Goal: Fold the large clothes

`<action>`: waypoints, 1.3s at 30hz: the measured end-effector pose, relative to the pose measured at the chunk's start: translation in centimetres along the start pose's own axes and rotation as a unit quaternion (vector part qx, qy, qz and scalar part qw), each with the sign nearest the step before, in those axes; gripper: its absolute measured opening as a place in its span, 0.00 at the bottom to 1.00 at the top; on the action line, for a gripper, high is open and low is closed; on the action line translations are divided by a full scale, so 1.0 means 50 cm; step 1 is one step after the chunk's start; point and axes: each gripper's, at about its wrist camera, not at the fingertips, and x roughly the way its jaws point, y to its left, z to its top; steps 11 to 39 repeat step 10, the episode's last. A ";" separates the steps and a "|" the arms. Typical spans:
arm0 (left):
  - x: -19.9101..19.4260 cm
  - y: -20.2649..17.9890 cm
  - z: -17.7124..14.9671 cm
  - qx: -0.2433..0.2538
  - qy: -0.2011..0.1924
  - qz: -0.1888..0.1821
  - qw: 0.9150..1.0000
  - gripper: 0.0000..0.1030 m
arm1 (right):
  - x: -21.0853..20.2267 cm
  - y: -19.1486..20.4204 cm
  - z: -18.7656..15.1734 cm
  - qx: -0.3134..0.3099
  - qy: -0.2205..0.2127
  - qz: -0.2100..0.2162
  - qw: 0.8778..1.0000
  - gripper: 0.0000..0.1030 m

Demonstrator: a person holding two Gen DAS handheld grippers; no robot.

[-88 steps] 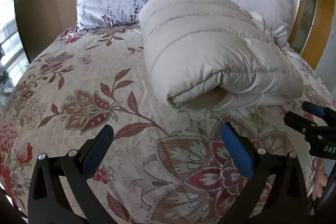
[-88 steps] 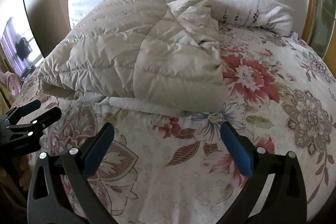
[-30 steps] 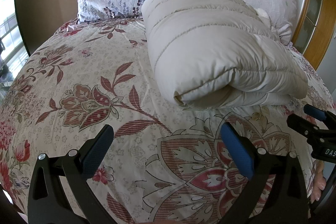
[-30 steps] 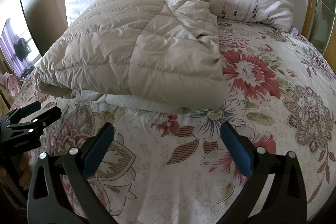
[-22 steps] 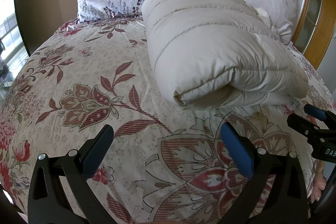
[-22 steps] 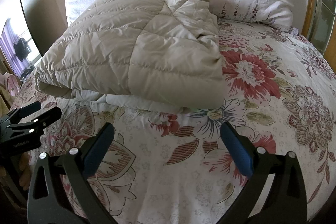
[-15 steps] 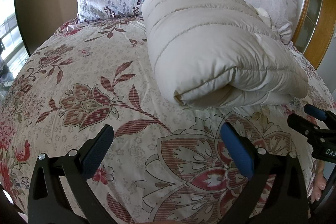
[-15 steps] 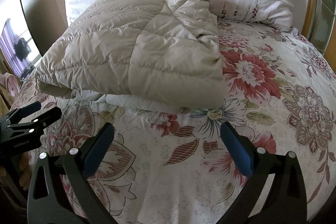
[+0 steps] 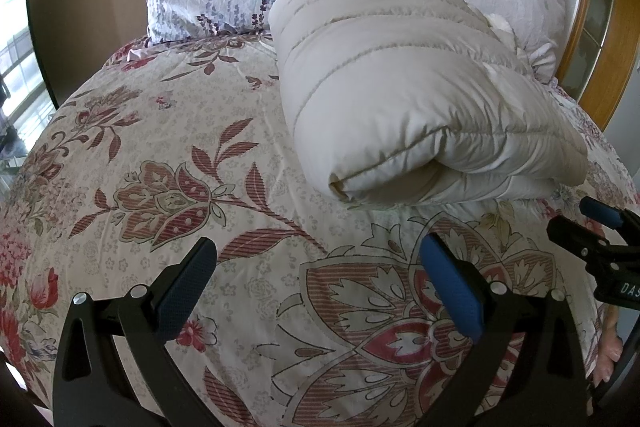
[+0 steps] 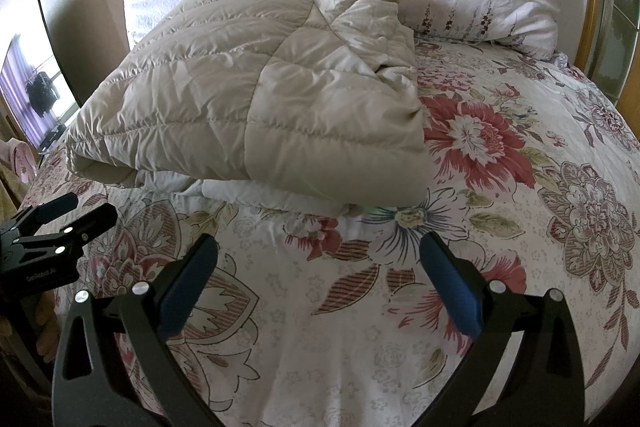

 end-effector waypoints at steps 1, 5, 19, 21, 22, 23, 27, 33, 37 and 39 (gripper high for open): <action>0.000 -0.001 0.000 0.000 0.000 0.001 1.000 0.99 | 0.000 0.000 0.001 0.000 0.000 0.000 1.000 0.98; 0.000 -0.001 -0.001 0.001 0.002 0.001 1.000 0.99 | 0.000 0.000 0.001 -0.001 0.001 0.000 1.000 0.98; 0.001 0.001 0.001 0.004 0.003 0.000 1.000 0.99 | 0.001 0.001 -0.001 0.000 0.001 -0.001 1.000 0.98; 0.001 0.001 0.001 0.004 0.003 0.000 1.000 0.99 | 0.001 0.001 -0.001 0.000 0.001 -0.001 1.000 0.98; 0.001 0.001 0.001 0.004 0.003 0.000 1.000 0.99 | 0.001 0.001 -0.001 0.000 0.001 -0.001 1.000 0.98; 0.001 0.001 0.001 0.004 0.003 0.000 1.000 0.99 | 0.001 0.001 -0.001 0.000 0.001 -0.001 1.000 0.98; 0.001 0.001 0.001 0.004 0.003 0.000 1.000 0.99 | 0.001 0.001 -0.001 0.000 0.001 -0.001 1.000 0.98; 0.001 0.001 0.001 0.004 0.003 0.000 1.000 0.99 | 0.001 0.001 -0.001 0.000 0.001 -0.001 1.000 0.98; 0.001 0.001 0.001 0.004 0.003 0.000 1.000 0.99 | 0.001 0.001 -0.001 0.000 0.001 -0.001 1.000 0.98; 0.001 0.001 0.001 0.004 0.003 0.000 1.000 0.99 | 0.001 0.001 -0.001 0.000 0.001 -0.001 1.000 0.98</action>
